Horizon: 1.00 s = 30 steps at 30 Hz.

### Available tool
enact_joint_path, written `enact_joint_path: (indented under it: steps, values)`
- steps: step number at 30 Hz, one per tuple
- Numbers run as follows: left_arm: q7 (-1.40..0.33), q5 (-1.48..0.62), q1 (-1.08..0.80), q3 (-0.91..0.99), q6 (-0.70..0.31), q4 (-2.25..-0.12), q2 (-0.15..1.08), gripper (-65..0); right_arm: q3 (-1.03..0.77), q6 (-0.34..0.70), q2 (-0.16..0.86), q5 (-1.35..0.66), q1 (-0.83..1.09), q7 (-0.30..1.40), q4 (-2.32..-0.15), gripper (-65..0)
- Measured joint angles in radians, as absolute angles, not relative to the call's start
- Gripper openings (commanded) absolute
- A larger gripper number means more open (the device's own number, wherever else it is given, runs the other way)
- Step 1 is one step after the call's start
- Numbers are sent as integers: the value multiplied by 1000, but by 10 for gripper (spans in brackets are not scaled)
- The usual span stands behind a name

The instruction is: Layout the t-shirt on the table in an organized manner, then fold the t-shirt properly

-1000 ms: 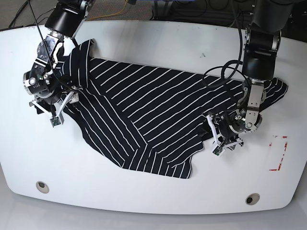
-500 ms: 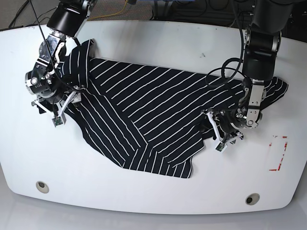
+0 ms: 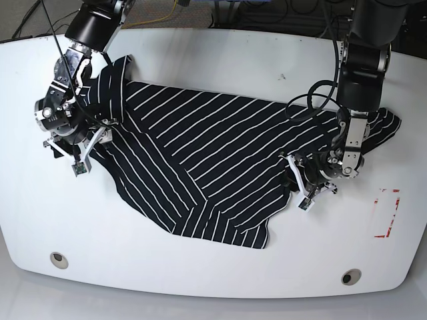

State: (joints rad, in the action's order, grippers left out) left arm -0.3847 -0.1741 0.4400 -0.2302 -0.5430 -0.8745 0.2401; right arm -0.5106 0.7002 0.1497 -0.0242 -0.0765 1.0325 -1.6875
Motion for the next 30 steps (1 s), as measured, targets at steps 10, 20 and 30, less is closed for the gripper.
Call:
enact_joint_path:
  steps: [10,20,30]
  values:
    - [-382,-175,436,-229,-540,-877,241,-627,-536,700,152,-21,-75,1033,-1699,-178]
    - [-401,-163,411,-184,-540,-966,242,-627,-536,700,152,-22,-54,1034,-1702,-178]
    - [-404,-159,342,-122,-532,-1182,244,-627,-536,700,152,-22,-43,1032,-1721,-178]
